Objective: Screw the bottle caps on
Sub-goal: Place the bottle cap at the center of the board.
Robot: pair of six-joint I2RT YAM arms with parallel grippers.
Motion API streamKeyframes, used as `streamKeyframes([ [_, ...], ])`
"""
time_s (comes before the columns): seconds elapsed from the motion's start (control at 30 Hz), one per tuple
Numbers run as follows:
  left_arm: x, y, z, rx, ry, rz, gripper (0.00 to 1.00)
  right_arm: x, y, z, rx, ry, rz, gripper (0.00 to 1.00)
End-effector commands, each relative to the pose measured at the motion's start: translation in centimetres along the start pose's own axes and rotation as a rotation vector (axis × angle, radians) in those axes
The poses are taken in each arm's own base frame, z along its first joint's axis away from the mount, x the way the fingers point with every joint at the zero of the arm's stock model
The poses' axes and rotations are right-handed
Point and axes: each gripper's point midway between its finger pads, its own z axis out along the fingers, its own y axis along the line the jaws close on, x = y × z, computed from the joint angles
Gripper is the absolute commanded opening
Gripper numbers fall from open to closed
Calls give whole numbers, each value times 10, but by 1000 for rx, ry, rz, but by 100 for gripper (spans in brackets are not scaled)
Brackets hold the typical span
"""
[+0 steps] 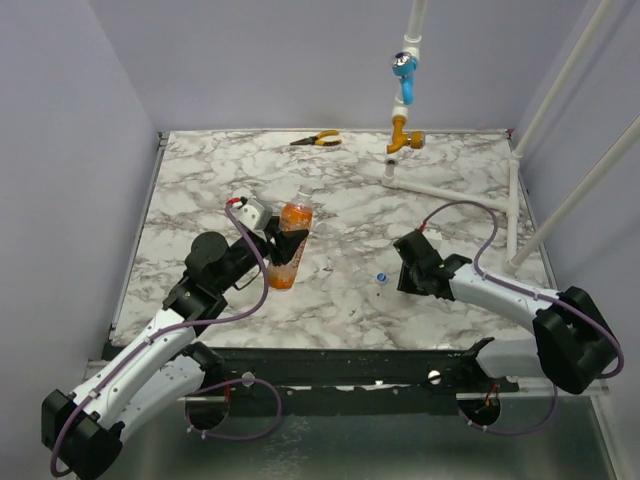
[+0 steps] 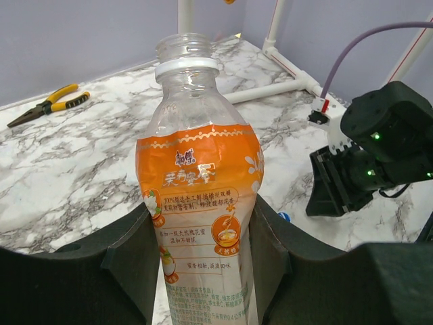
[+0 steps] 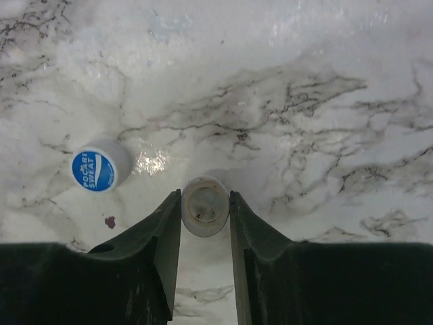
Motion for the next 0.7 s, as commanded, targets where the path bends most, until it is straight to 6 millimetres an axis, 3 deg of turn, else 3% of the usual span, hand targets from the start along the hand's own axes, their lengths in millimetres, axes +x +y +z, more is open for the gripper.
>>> streamKeyframes([
  [0.0, -16, -5, -1, 23, -37, 4, 5, 11, 10, -18, -81, 53, 99, 33],
  [0.13, -14, -4, 1, 19, -33, 5, 5, 16, 29, -32, -184, 117, 113, 34],
  [0.2, -14, -4, 1, 19, -33, 6, 5, 24, 49, -42, -304, 174, 118, 35],
  [0.4, -14, -4, 0, 21, -33, 5, 5, 59, 96, -70, -632, 386, 196, 37],
  [0.53, -15, -5, 0, 26, -35, -2, 5, 76, 108, -68, -728, 509, 277, 38],
  [0.67, -18, -7, -1, 32, -42, -7, 5, 74, 111, -69, -824, 571, 380, 40],
])
